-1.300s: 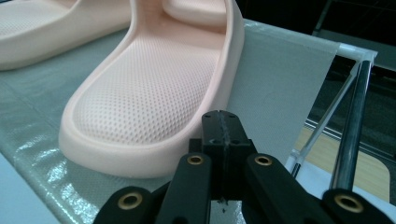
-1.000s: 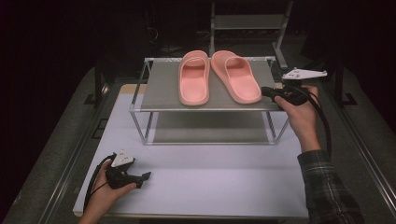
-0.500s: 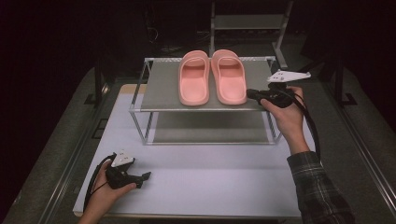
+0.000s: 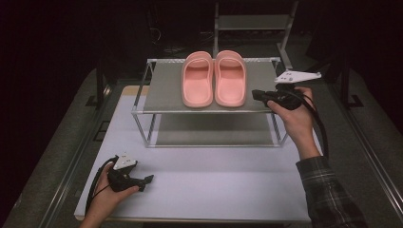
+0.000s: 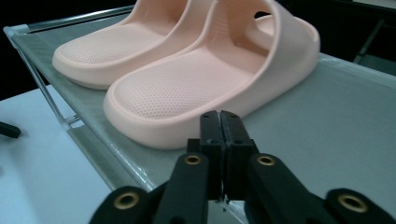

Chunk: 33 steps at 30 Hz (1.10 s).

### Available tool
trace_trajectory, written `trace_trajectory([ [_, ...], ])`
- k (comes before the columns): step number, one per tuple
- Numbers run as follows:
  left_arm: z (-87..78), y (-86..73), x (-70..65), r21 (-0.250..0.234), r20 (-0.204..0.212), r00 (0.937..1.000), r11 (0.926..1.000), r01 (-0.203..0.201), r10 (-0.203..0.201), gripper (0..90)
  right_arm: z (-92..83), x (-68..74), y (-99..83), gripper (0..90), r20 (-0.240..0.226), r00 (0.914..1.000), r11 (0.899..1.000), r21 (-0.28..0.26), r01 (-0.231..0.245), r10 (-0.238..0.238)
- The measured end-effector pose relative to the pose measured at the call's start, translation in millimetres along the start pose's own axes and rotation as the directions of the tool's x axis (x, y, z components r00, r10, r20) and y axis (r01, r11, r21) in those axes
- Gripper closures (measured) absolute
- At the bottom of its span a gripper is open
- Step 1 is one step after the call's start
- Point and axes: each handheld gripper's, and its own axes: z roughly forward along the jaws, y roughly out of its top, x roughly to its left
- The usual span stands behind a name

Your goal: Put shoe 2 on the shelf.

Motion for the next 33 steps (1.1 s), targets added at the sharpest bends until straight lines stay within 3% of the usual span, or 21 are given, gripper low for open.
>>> trace_trajectory([
  [1, 0.0, 0.0, 0.0, 0.0, 0.0, 1.0, 1.0, 0.0, 0.0, 12.7, 0.0, 0.0, 0.0, 87.1, 0.0, 1.0, 1.0, 0.0, 0.0, 0.0],
  [5, 0.0, -0.1, -0.1, -0.002, 0.0, 1.0, 1.0, 0.0, 0.0, 12.7, -17.2, -4.2, -4.5, 69.2, 0.022, 0.9996, 1.0, -0.013, -0.016, 0.016],
  [6, 0.0, -0.1, -0.1, -0.002, 0.0, 1.0, 1.0, 0.0, 0.0, 12.7, -17.2, -4.2, -4.5, 69.2, 0.022, 0.9996, 1.0, -0.013, -0.016, 0.016],
  [7, 0.0, -0.1, -0.1, -0.001, 0.0, 1.0, 1.0, 0.0, 0.0, 12.7, -24.5, -4.3, -6.6, 57.9, 0.034, 0.9993, 1.0, -0.008, -0.013, 0.013],
  [9, 0.0, -0.2, -0.1, -0.001, 0.0, 1.0, 1.0, 0.0, 0.0, 12.7, -32.5, -3.4, -9.7, 49.5, 0.035, 0.9991, 1.0, -0.018, -0.022, 0.022],
  [14, 0.1, -0.4, -0.2, -0.004, -0.001, 1.0, 1.0, 0.0, 0.0, 12.7, -48.0, 1.6, -22.7, 37.7, 0.029, 0.9993, 1.0, 0.004, -0.022, 0.022],
  [28, 0.0, -0.4, -0.1, -0.002, 0.0, 1.0, 1.0, -0.001, 0.001, 12.7, -77.3, 17.3, -71.7, 25.4, 0.025, 0.9987, 0.998, 0.044, -0.045, 0.044],
  [33, -0.1, -0.5, -0.1, -0.003, 0.0, 1.0, 1.0, -0.002, 0.001, 12.7, -78.2, 21.7, -104.8, 23.2, 0.027, 0.9966, 0.993, 0.082, -0.08, 0.078],
])
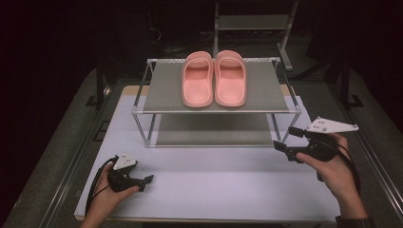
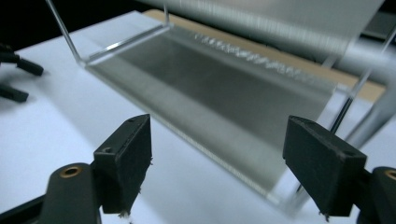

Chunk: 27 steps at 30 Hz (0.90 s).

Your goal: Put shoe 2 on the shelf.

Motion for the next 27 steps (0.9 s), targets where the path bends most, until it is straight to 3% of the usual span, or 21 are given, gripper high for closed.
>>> trace_trajectory([
  [6, 0.0, 0.0, 0.0, 0.0, 0.0, 1.0, 1.0, 0.0, 0.0, 12.7, 4.4, 1.3, -27.8, 22.3, 0.013, 0.9998, 0.999, 0.048, -0.015, 0.015],
  [7, 0.0, -0.1, 0.0, -0.001, 0.0, 1.0, 1.0, 0.0, 0.0, 12.7, 5.5, 0.5, -39.9, 22.3, 0.024, 0.9993, 0.997, 0.065, -0.03, 0.029],
  [17, 0.1, -0.3, -0.1, -0.004, -0.002, 1.0, 1.0, -0.001, 0.001, 12.7, 4.2, -6.0, -78.6, 21.5, 0.068, 0.9966, 0.991, 0.122, -0.054, 0.046],
  [22, 0.0, -0.3, -0.1, -0.004, -0.002, 1.0, 1.0, -0.002, 0.002, 12.7, 6.0, -7.4, -100.4, 20.1, 0.102, 0.9944, 0.982, 0.182, -0.044, 0.026],
  [23, -0.1, -0.4, -0.1, -0.003, -0.001, 1.0, 1.0, -0.004, 0.004, 12.7, 7.0, -7.7, -109.3, 19.2, 0.106, 0.9941, 0.976, 0.214, -0.043, 0.02],
  [27, -0.1, -0.4, -0.2, -0.002, -0.002, 1.0, 1.0, -0.004, 0.004, 12.7, 9.3, -7.9, -124.5, 18.8, 0.121, 0.9925, 0.965, 0.258, -0.048, 0.017],
])
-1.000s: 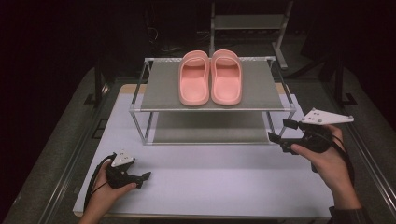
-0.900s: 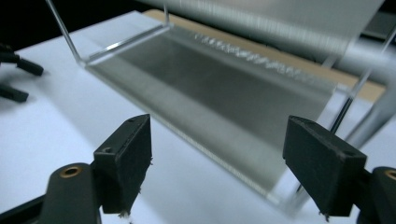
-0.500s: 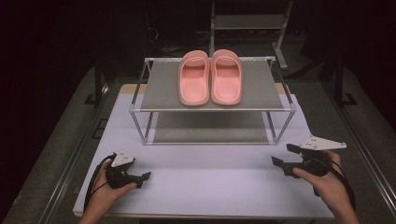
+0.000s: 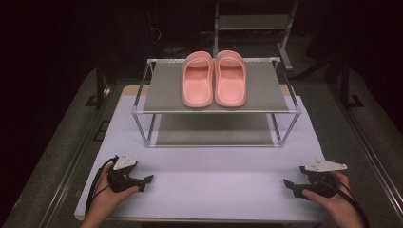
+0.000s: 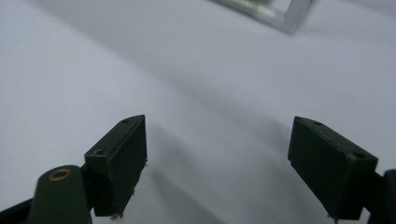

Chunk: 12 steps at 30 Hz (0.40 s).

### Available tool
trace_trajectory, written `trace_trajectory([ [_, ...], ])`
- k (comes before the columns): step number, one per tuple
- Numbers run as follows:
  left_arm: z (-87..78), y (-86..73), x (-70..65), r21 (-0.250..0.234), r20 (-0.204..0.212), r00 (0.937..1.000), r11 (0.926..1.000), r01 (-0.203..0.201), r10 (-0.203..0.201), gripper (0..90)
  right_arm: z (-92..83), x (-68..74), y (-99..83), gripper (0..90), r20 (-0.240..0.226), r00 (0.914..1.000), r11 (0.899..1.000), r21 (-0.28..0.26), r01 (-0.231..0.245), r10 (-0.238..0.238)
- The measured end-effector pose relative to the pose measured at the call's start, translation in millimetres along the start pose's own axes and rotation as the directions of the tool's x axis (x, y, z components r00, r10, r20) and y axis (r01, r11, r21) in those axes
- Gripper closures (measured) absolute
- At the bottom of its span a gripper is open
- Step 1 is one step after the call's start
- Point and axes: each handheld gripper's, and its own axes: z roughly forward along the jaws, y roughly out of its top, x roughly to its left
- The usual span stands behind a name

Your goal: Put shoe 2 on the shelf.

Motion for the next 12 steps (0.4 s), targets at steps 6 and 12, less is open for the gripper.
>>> trace_trajectory([
  [6, 0.0, 0.0, -0.3, 0.0, -0.002, 1.0, 1.0, -0.001, 0.001, 12.8, 1.5, 0.4, -8.5, 17.1, 0.01, 0.9999, 1.0, -0.021, 0.01, -0.01],
  [12, -0.3, -0.1, -0.8, -0.002, -0.006, 0.9999, 0.9999, -0.01, 0.01, 12.9, 2.1, 0.1, -9.0, 14.9, 0.017, 0.9999, 1.0, -0.022, 0.002, -0.001],
])
